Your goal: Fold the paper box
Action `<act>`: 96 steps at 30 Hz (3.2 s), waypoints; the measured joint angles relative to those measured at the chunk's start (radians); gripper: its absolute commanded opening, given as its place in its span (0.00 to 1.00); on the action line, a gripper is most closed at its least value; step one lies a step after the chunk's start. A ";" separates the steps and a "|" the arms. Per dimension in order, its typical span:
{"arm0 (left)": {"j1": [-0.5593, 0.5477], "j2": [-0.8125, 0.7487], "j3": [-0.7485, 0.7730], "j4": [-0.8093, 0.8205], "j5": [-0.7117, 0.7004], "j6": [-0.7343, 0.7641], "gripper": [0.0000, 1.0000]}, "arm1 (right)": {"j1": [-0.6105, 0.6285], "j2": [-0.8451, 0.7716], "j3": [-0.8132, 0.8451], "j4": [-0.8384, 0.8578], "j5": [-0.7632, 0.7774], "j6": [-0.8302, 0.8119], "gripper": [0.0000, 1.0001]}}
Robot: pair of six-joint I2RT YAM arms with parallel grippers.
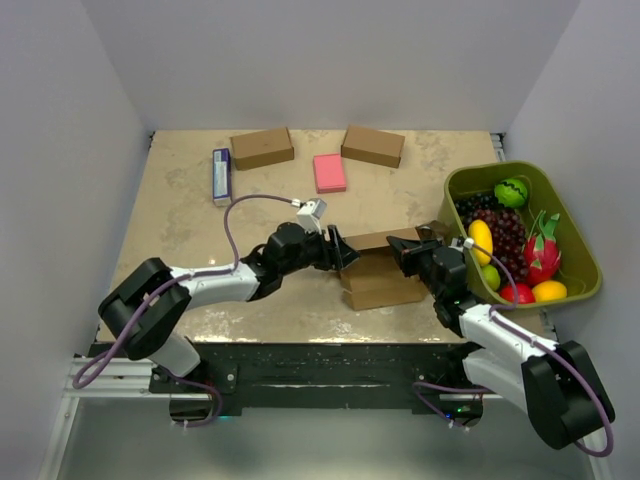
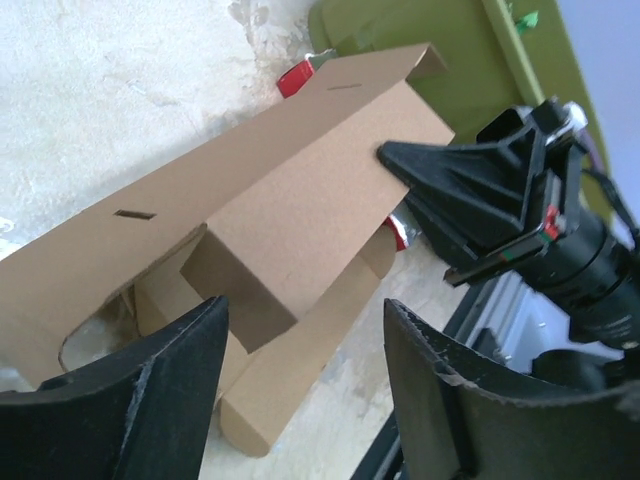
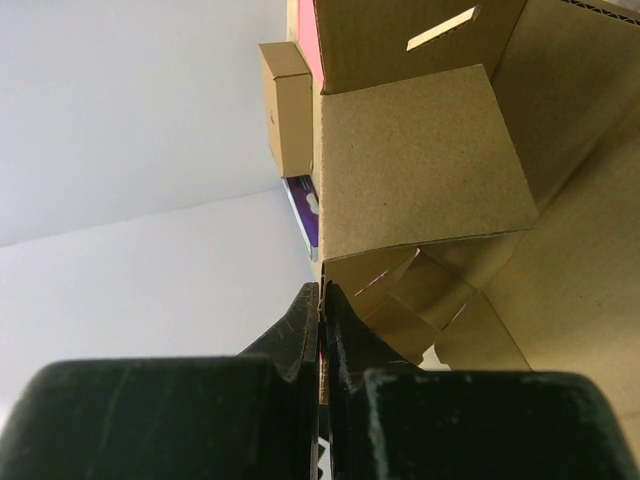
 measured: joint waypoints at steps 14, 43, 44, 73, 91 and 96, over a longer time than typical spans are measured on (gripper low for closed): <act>-0.056 -0.036 -0.124 -0.028 -0.140 0.224 0.57 | 0.000 -0.020 -0.003 -0.019 -0.003 0.002 0.00; -0.056 0.208 0.044 0.009 -0.232 0.229 0.29 | 0.000 -0.038 -0.007 -0.039 -0.003 0.002 0.00; -0.056 0.209 0.044 0.009 -0.232 0.229 0.30 | 0.000 -0.038 -0.007 -0.039 -0.003 0.001 0.00; -0.058 0.133 -0.003 -0.120 -0.415 0.229 0.30 | 0.001 -0.037 -0.007 -0.039 -0.006 0.000 0.00; -0.058 0.217 0.050 -0.108 -0.388 0.229 0.24 | 0.001 -0.037 -0.007 -0.039 -0.006 0.000 0.00; -0.058 0.226 0.073 -0.081 -0.370 0.225 0.23 | 0.001 -0.037 -0.007 -0.039 -0.006 0.000 0.00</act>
